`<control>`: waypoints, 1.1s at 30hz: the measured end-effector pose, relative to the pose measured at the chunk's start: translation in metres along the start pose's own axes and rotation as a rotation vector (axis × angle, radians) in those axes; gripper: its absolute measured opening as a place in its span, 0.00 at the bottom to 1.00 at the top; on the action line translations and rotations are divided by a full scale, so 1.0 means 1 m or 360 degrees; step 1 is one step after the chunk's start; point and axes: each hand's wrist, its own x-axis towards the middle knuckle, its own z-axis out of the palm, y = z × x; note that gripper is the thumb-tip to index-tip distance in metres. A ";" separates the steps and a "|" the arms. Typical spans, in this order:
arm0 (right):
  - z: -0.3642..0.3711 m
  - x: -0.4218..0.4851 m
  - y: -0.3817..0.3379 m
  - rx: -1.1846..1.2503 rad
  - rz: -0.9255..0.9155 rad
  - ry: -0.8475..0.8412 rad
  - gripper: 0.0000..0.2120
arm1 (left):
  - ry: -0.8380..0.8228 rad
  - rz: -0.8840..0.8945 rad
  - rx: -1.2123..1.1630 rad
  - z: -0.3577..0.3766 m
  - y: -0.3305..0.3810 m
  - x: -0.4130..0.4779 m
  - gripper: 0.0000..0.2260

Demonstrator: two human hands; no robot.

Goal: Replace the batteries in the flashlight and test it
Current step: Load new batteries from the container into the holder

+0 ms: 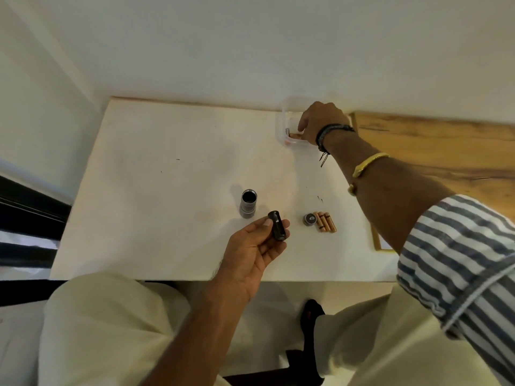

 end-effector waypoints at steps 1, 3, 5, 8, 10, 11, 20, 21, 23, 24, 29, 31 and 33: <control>0.000 0.001 -0.001 0.0000 0.0012 0.0016 0.11 | -0.0004 -0.0006 -0.0001 0.000 -0.001 0.000 0.11; 0.001 -0.002 -0.003 0.0004 0.0040 0.0026 0.11 | -0.0017 -0.0010 -0.0002 0.000 0.000 -0.002 0.11; 0.001 -0.010 -0.002 -0.0001 0.0051 0.0061 0.09 | -0.0002 0.0007 0.0020 0.001 0.004 -0.002 0.11; -0.024 -0.027 -0.001 0.0134 0.0035 0.0239 0.10 | -0.0034 0.0053 0.0050 0.012 0.007 -0.018 0.11; -0.041 -0.043 0.002 0.0285 0.0044 0.0350 0.14 | -0.0070 0.0101 0.0079 0.016 0.007 -0.028 0.12; -0.045 -0.045 0.002 0.0384 0.0032 0.0377 0.16 | -0.0053 0.0083 0.0092 0.016 0.006 -0.026 0.12; -0.019 -0.138 0.005 0.1458 -0.0025 0.0213 0.14 | -0.0007 0.0065 0.0088 0.008 -0.006 -0.024 0.12; -0.018 -0.148 0.005 0.1582 -0.0007 0.0193 0.13 | -0.0005 0.0072 0.0096 0.010 -0.005 -0.021 0.12; -0.015 -0.179 0.006 0.1812 0.0019 0.0125 0.12 | -0.0010 0.0084 0.0116 0.012 -0.006 -0.020 0.11; -0.013 -0.198 0.007 0.1900 0.0020 0.0101 0.12 | -0.0029 0.0092 0.0127 0.013 -0.007 -0.023 0.11; -0.004 -0.269 0.009 0.2100 -0.0018 0.0029 0.12 | -0.0152 0.0139 0.0203 0.011 -0.012 -0.037 0.10; -0.002 -0.282 0.009 0.2103 -0.0048 0.0030 0.13 | -0.0178 0.0155 0.0231 0.010 -0.011 -0.041 0.08; 0.002 -0.291 0.011 0.2077 -0.0065 0.0012 0.13 | -0.0200 0.0168 0.0247 0.010 -0.010 -0.045 0.07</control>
